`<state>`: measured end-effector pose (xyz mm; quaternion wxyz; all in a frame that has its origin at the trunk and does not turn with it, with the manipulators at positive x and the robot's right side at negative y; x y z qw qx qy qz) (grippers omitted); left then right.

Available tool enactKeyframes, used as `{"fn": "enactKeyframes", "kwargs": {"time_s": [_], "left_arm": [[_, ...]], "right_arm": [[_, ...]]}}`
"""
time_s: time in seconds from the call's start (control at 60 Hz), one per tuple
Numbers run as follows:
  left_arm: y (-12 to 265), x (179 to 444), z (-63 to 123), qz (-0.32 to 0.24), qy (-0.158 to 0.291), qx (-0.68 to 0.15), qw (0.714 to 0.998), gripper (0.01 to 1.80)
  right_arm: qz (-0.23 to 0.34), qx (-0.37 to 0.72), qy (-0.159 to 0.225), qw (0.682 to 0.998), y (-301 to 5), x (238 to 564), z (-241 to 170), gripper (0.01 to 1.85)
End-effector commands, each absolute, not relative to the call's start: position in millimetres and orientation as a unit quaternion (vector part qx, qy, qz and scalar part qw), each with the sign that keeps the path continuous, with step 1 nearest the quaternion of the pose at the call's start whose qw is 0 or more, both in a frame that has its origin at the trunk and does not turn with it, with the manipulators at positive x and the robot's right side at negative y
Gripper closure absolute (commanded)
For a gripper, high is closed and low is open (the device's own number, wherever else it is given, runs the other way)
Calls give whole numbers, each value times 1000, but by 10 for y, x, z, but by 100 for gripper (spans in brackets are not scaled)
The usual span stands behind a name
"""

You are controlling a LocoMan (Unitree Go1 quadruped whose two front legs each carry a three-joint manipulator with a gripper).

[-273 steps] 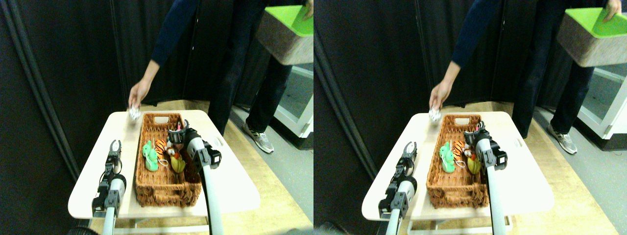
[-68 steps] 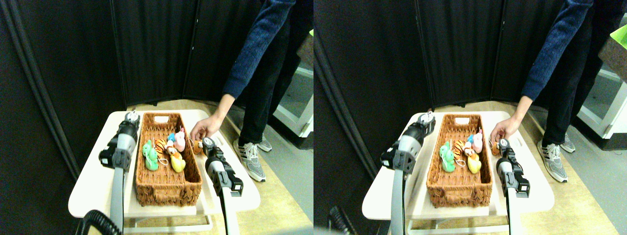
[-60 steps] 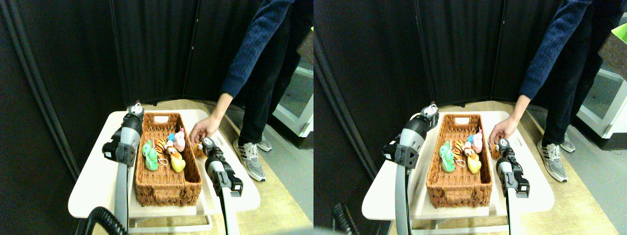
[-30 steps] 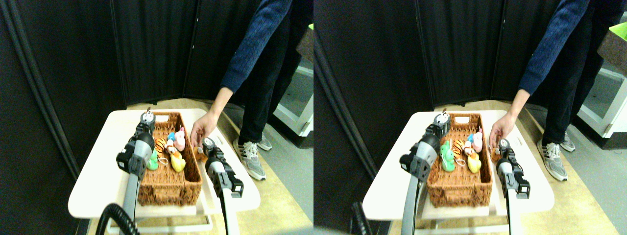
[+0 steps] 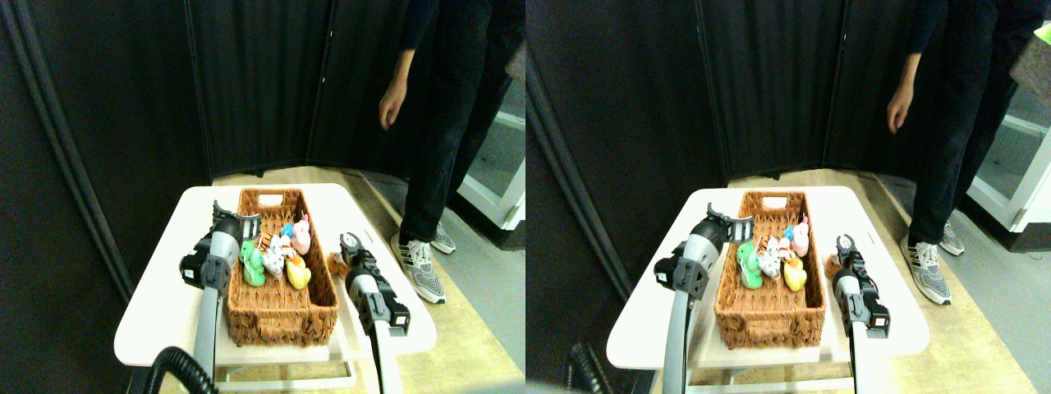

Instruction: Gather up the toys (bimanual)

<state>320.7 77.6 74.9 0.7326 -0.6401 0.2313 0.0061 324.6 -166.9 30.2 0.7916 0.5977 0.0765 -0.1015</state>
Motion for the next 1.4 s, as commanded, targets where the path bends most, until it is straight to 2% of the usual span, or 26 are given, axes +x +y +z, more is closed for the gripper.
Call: {"fn": "enactKeyframes", "kwargs": {"time_s": [0.017, 0.167, 0.317, 0.35, 0.367, 0.4, 0.433, 0.517, 0.667, 0.75, 0.817, 0.883, 0.983, 1.0, 1.017, 1.067, 1.117, 1.283, 1.383, 1.4], "left_arm": [[794, 3218, 838, -14, 229, -641, 732, 82], [918, 3184, 930, -23, 194, -641, 742, 92], [1217, 3155, 940, -18, 162, -632, 758, 106], [1296, 3147, 924, -16, 155, -624, 766, 117], [1296, 3147, 924, -16, 155, -624, 766, 117], [1392, 3153, 874, -12, 152, -630, 762, 136], [1408, 3156, 859, -13, 151, -630, 762, 139], [1529, 3175, 670, -7, 144, -648, 748, 179], [1660, 3155, 401, 38, 127, -635, 761, 180], [1694, 3137, 252, 43, 115, -613, 781, 180], [1685, 3110, 133, 57, 109, -625, 771, 180], [1677, 3088, 29, 67, 104, -630, 766, 180], [1682, 3086, -71, 79, 100, -639, 758, 180], [1672, 3075, -120, 86, 91, -640, 758, 180], [1672, 3075, -120, 86, 91, -640, 758, 180], [1652, 3055, -155, 93, 84, -638, 760, 180], [1664, 3054, -201, 98, 83, -636, 761, 180], [1663, 3036, -228, 99, 76, -638, 760, 180], [1645, 3016, -200, 96, 80, -639, 759, 180], [1653, 3014, -204, 97, 81, -638, 760, 180]], "right_arm": [[-82, 603, 60, 791, -1659, 3255, 386, 185], [-81, 601, 57, 793, -1657, 3260, 402, 185], [-75, 596, 59, 797, -1667, 3272, 413, 185], [-75, 596, 60, 797, -1664, 3271, 415, 185], [-75, 596, 60, 797, -1664, 3271, 415, 185], [-73, 602, 62, 793, -1657, 3276, 417, 185], [-73, 604, 63, 791, -1653, 3276, 418, 185], [-66, 607, 63, 790, -1617, 3268, 440, 185], [-52, 605, 65, 792, -1584, 3262, 497, 185], [-34, 603, 66, 795, -1570, 3263, 537, 185], [-19, 599, 68, 797, -1555, 3265, 579, 185], [-11, 617, 72, 784, -1533, 3258, 618, 185], [-16, 626, 82, 776, -1519, 3242, 641, 185], [-28, 641, 91, 762, -1518, 3233, 643, 183], [-28, 641, 91, 762, -1518, 3233, 643, 183], [-45, 652, 99, 750, -1515, 3208, 632, 164], [-52, 646, 111, 754, -1527, 3195, 609, 149], [-68, 653, 128, 743, -1558, 3179, 476, 135], [-67, 653, 147, 740, -1591, 3175, 378, 122], [-69, 648, 153, 743, -1604, 3173, 333, 115]]}}
